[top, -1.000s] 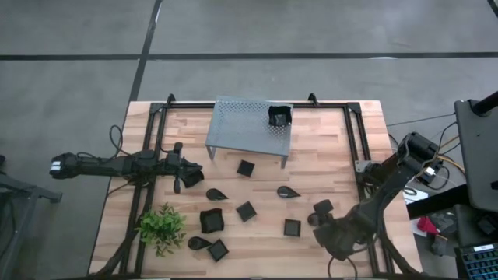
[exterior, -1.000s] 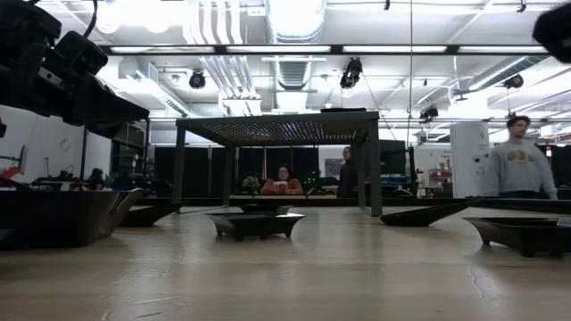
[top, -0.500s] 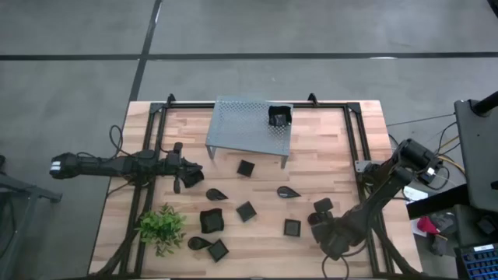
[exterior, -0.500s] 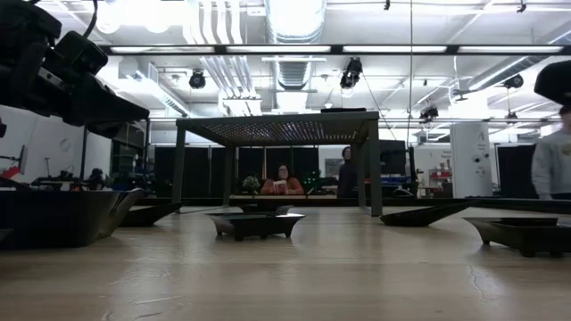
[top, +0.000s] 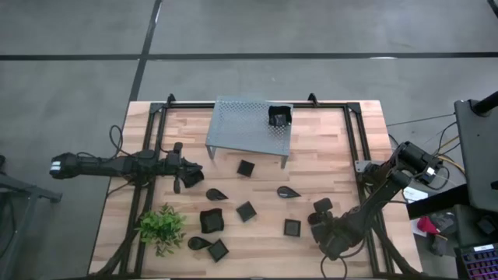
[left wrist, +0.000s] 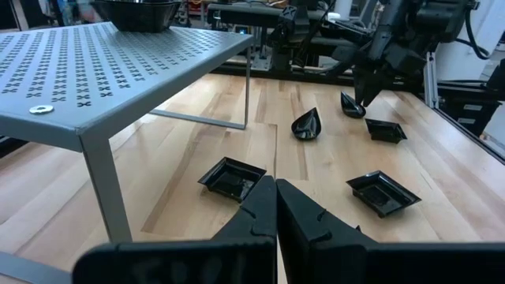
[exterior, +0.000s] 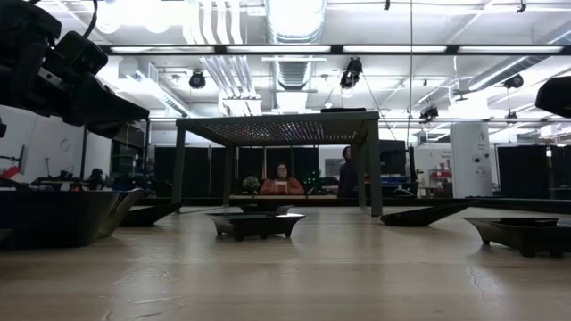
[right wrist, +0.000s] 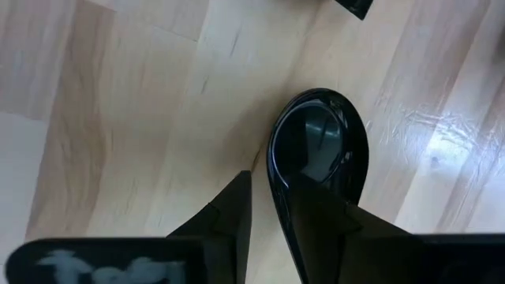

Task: Pick & Place Mini shaped plates
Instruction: Put the black drop shaped plate on the shelf

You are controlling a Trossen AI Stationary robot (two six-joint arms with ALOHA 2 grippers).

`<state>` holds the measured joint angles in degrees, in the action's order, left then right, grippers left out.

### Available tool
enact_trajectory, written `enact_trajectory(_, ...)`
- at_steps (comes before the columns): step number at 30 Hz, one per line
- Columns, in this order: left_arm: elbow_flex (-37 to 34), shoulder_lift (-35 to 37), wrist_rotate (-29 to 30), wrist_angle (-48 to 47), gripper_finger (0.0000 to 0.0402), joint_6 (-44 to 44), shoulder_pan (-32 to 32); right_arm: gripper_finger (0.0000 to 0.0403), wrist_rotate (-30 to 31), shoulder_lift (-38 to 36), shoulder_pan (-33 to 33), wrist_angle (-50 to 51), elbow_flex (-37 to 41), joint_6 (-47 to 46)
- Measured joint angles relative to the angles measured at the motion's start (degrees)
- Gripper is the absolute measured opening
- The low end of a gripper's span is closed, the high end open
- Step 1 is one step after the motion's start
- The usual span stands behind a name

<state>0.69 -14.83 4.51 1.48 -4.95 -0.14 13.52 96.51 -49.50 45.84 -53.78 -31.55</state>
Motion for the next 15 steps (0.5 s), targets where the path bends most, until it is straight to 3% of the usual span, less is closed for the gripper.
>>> enact_trajectory(15, 0.0, 0.0, 0.0, 0.0, 0.0, 0.0, 0.0, 0.0036, 0.1, 0.1, 0.0, 0.1, 0.7, 0.0)
